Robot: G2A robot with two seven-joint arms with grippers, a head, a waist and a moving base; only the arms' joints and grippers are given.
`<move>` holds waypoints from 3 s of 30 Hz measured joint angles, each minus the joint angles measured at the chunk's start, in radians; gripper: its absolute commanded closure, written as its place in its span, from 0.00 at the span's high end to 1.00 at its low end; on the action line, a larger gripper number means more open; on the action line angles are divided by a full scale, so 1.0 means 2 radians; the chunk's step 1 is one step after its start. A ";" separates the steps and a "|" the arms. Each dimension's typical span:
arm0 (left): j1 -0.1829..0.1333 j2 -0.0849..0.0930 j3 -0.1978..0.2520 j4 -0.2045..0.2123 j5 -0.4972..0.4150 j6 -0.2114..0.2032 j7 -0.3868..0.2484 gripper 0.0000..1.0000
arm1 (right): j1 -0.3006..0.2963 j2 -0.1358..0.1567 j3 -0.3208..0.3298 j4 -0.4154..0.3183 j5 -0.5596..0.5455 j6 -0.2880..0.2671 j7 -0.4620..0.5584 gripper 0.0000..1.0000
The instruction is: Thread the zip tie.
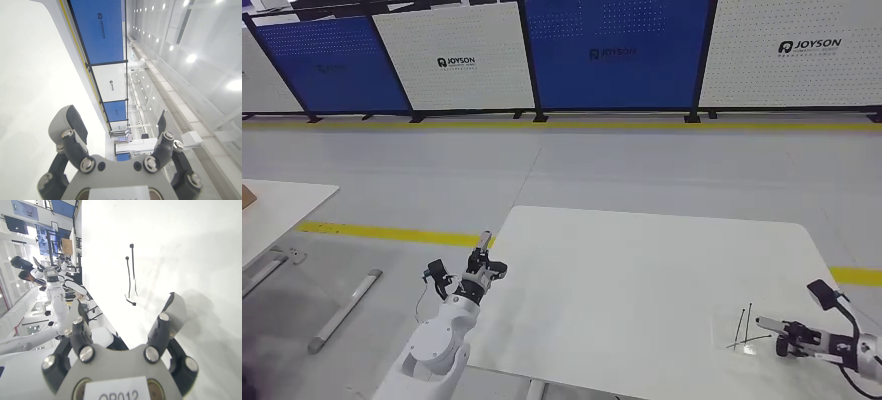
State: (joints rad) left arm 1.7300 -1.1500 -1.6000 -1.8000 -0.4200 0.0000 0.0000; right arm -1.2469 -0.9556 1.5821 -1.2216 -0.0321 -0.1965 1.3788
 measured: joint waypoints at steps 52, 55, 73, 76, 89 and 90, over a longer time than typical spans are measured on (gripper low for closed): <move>0.000 0.000 0.000 0.000 0.000 0.000 0.000 1.00 | 0.034 0.021 -0.051 0.055 0.031 -0.011 -0.014 0.00; 0.000 0.000 0.000 0.000 0.000 0.000 0.000 1.00 | 0.033 0.022 -0.051 0.054 0.031 -0.012 -0.015 0.00; 0.000 0.000 0.000 0.000 0.000 0.000 0.000 1.00 | -0.025 0.029 0.004 0.028 0.209 -0.072 0.006 0.00; 0.000 0.000 0.000 0.000 0.000 0.000 0.000 1.00 | -0.025 0.029 0.003 0.028 0.208 -0.072 0.006 0.00; 0.000 0.000 0.000 0.000 0.000 0.000 0.000 1.00 | -0.052 0.023 -0.007 -0.020 0.259 -0.054 -0.038 0.00; 0.000 0.000 0.000 0.000 0.000 0.000 0.000 1.00 | -0.057 0.022 -0.008 -0.032 0.274 -0.051 -0.042 0.00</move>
State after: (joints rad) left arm 1.7300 -1.1500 -1.6000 -1.8000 -0.4200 0.0000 0.0000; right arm -1.3618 -0.9118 1.5652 -1.2855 0.5160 -0.2980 1.2953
